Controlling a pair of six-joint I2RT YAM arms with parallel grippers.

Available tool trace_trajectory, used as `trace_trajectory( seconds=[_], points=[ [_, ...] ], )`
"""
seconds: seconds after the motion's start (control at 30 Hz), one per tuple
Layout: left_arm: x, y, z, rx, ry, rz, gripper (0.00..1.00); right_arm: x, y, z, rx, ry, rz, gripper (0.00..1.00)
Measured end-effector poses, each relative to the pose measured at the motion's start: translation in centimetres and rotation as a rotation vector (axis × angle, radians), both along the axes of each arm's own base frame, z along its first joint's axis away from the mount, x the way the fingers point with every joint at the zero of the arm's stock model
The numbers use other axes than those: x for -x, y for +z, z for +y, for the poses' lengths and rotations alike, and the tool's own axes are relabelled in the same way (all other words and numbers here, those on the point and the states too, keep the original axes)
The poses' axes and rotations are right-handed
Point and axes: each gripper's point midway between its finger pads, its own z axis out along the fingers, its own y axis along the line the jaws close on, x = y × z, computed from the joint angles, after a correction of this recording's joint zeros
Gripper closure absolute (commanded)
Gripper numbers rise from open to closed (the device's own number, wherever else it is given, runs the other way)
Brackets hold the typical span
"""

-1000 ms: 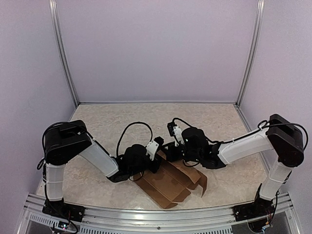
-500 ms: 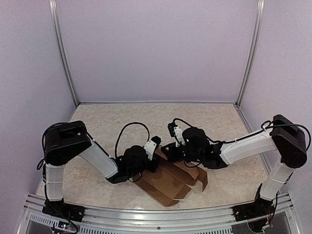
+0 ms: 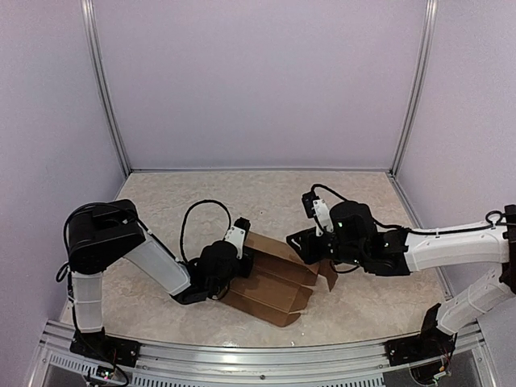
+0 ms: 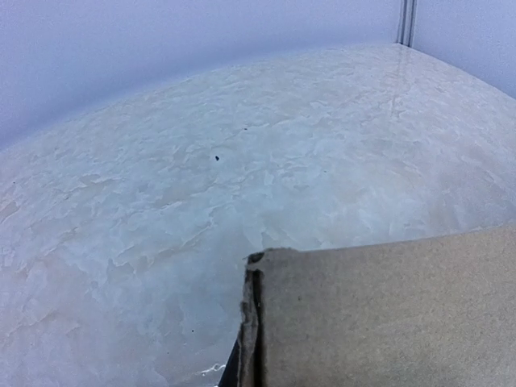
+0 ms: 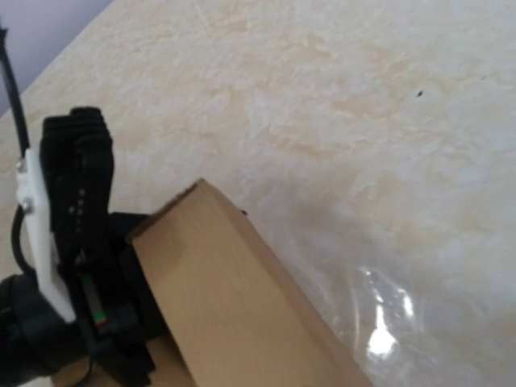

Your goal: Fold the paper box

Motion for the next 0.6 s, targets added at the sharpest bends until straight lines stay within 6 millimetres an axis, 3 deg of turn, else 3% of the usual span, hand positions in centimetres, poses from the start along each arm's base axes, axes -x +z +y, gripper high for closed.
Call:
trace_trajectory(
  seconds=[0.2, 0.6],
  points=[
    [-0.2, 0.0, 0.9, 0.027, 0.067, 0.023, 1.0, 0.7, 1.0, -1.7, 0.012, -0.023, 0.009, 0.64],
    [-0.2, -1.2, 1.9, 0.052, 0.17, 0.119, 1.0, 1.8, -1.9, -3.2, 0.052, -0.085, 0.177, 0.4]
  ],
)
